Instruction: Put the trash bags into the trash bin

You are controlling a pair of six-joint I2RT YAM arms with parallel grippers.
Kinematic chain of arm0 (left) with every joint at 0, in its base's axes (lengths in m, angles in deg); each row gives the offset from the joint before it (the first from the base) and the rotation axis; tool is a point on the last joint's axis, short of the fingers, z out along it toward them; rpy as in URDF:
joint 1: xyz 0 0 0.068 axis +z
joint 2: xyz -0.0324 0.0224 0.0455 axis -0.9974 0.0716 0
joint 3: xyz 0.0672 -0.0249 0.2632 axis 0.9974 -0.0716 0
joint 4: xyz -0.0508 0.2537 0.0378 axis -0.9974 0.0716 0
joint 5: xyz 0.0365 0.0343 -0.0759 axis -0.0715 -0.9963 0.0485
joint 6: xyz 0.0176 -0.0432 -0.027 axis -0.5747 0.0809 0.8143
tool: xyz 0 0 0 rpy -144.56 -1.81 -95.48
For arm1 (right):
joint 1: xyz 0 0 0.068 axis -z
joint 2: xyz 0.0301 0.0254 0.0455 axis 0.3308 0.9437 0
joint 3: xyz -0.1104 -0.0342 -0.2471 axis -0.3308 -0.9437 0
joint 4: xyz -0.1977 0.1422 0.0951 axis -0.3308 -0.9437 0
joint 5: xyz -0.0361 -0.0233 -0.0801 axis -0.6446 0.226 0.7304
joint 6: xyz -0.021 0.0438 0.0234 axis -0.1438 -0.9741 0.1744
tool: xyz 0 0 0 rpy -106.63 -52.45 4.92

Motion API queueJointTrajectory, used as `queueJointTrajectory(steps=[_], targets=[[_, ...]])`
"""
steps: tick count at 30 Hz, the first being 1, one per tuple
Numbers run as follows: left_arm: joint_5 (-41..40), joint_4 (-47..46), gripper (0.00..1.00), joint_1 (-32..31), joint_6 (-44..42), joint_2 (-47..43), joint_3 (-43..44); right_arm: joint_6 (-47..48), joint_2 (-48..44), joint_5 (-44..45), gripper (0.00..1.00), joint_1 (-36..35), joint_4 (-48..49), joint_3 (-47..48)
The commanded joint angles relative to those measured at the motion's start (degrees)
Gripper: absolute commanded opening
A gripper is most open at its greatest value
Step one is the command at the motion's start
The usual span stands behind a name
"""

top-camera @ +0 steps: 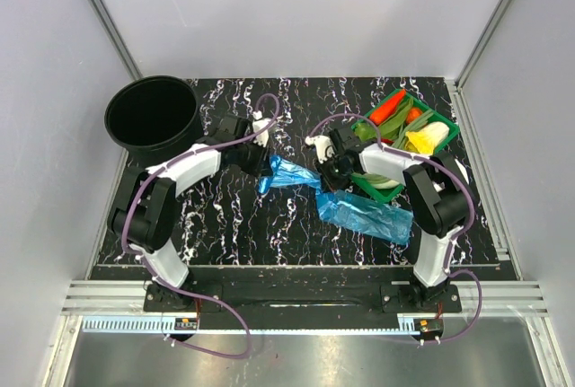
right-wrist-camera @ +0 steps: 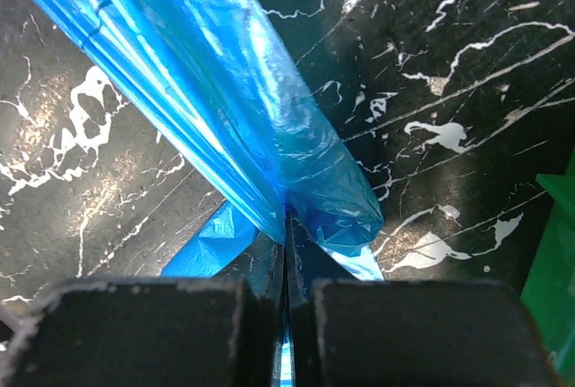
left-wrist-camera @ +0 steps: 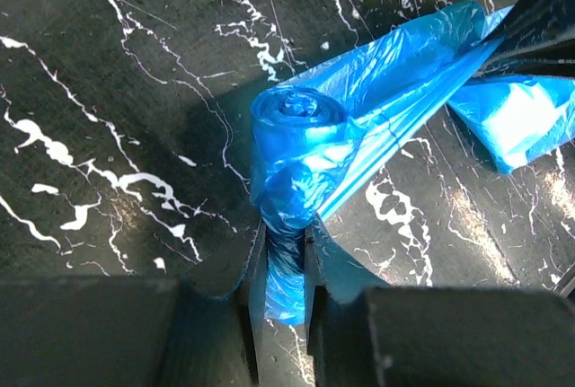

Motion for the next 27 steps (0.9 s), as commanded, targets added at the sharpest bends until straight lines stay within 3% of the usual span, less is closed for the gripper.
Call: queueJointTrajectory(steps=[1,14,27], targets=[[-5.11,0.84,0.0,3.38,-4.31,-3.51,-3.29,-2.62,3.1,2.85,0.0,5.02,-6.84,0.08],[-8.88,-0.48,0.0,7.34,-8.08,-9.49,-8.66,-2.44,6.62,5.22,0.0,6.87,-7.01,0.34],[-4.75,1.63,0.0,5.6,-6.51,-7.56,-4.45,-0.43,5.74,6.89,0.0,4.41,-8.5,1.65]])
